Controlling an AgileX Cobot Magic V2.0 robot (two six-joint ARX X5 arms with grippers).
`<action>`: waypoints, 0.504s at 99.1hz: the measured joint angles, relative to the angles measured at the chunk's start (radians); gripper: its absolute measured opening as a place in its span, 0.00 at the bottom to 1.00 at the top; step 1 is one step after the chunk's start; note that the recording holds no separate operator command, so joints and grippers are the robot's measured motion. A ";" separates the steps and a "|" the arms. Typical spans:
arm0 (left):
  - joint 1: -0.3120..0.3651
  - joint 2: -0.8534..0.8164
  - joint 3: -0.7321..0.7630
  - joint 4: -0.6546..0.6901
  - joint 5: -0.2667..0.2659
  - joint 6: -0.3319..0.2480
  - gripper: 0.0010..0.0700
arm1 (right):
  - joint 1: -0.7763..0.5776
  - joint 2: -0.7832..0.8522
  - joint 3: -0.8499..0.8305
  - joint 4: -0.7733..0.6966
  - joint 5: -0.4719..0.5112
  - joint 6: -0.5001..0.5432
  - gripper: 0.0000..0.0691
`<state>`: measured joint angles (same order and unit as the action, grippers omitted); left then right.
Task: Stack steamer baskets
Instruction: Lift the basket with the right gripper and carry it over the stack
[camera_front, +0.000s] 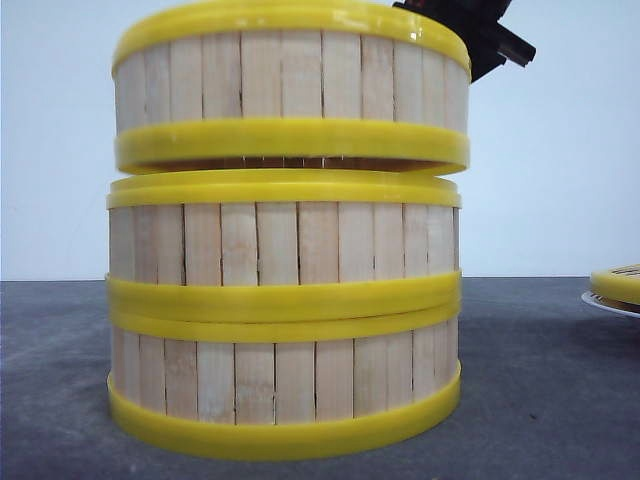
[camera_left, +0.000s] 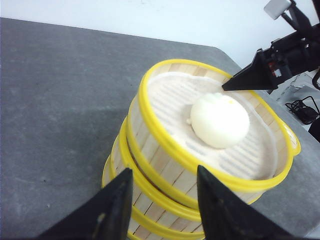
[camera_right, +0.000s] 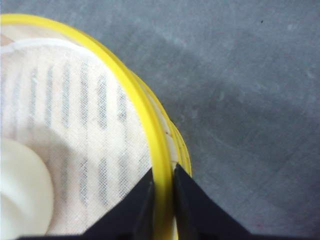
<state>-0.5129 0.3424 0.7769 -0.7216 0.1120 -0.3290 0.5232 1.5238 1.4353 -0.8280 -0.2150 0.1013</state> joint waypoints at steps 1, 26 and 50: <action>0.000 0.000 0.000 0.000 0.000 0.000 0.32 | 0.000 0.002 0.000 0.000 0.000 0.000 0.05; 0.000 0.000 0.000 -0.001 0.000 0.000 0.32 | 0.019 0.031 0.000 0.001 -0.006 -0.002 0.05; 0.000 0.000 0.000 -0.004 0.000 0.000 0.32 | 0.019 0.036 0.000 0.013 -0.006 -0.002 0.05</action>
<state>-0.5129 0.3424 0.7769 -0.7254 0.1120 -0.3290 0.5423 1.5597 1.4357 -0.8154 -0.2207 0.0994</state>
